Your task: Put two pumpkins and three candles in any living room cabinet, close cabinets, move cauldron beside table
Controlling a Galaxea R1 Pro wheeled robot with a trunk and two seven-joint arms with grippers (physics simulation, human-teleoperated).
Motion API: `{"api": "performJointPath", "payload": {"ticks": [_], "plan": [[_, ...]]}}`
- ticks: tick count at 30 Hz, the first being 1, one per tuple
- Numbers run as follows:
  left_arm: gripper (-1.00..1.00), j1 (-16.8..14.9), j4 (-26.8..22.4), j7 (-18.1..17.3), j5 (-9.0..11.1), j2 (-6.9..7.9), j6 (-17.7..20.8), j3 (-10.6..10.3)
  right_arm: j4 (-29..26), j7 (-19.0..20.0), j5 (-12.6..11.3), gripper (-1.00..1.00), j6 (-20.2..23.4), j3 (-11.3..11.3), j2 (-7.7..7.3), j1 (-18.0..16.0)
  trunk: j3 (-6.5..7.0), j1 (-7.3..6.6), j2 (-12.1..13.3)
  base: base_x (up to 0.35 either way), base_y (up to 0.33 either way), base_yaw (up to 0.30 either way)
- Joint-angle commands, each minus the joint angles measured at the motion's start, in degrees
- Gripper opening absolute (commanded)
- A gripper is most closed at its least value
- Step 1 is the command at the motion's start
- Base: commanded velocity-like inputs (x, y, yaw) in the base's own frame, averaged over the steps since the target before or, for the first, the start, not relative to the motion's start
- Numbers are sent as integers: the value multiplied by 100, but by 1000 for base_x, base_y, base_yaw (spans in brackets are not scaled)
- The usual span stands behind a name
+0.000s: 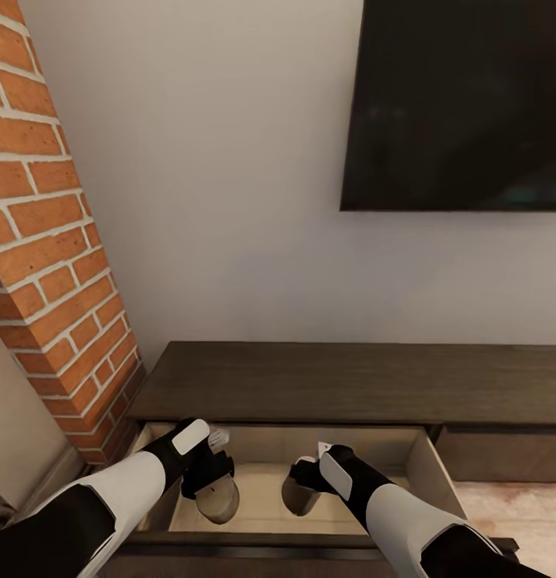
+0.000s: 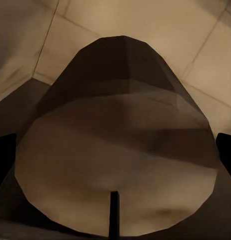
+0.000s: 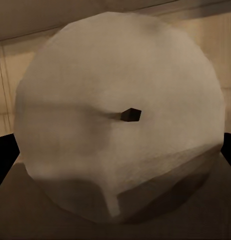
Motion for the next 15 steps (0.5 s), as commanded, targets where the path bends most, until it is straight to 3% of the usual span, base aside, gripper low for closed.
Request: {"api": "performJointPath", "payload": {"ticks": [1,15], "plan": [[-100,-1,-1,-2,-1,-1,-2,2,-2,0,-8,-100,-3,-3,0,-1,-21,22,-42,0,0,202],[-100,-1,-9,0,-7,-32,-1,2,-2,44,-8,-100,-12,-7,0,7,-276,330,-603,35,0,22]]}}
